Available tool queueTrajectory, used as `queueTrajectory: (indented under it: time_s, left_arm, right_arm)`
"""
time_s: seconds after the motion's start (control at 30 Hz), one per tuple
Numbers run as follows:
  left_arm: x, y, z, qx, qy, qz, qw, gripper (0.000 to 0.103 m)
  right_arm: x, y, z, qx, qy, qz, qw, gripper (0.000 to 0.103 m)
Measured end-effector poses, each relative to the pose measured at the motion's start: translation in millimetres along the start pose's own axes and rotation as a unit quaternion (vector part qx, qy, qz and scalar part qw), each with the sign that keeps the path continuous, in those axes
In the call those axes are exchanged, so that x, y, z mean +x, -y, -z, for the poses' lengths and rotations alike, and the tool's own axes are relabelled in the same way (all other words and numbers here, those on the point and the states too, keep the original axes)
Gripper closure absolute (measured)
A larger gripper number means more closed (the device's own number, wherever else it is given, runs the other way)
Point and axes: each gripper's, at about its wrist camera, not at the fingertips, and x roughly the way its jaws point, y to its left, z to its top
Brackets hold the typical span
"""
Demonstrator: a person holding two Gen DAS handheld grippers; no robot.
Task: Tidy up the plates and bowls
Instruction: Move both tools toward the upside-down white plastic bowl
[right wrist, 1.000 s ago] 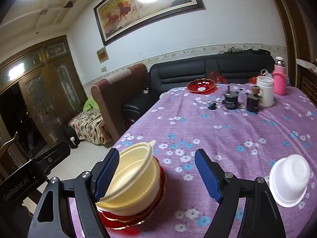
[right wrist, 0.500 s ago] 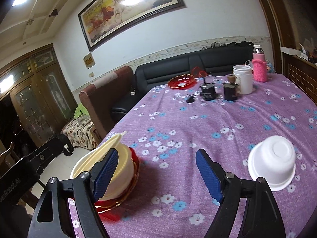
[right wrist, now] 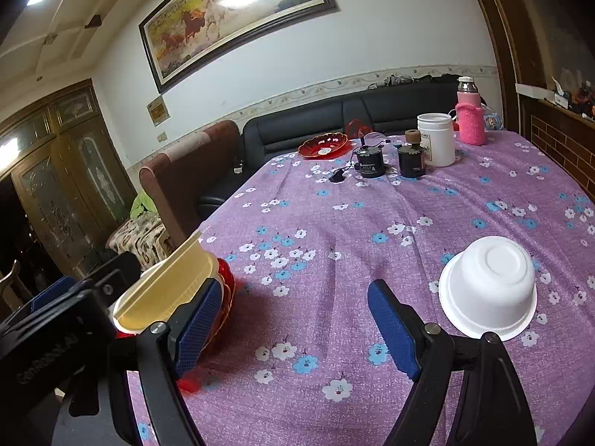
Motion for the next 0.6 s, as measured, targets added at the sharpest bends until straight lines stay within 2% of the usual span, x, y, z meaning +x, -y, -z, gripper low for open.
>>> queueTrajectory:
  time_s: [0.23, 0.6]
  left_arm:
    - [7, 1, 4, 0.006, -0.013, -0.004, 0.9999, 0.008]
    - [17, 2, 5, 0.008, -0.024, -0.003, 0.9997, 0.008]
  right_arm:
    - [-3, -10, 5, -0.031, 0.008, 0.014, 0.999, 0.018]
    - [6, -8, 9, -0.026, -0.007, 0.014, 1.000, 0.017]
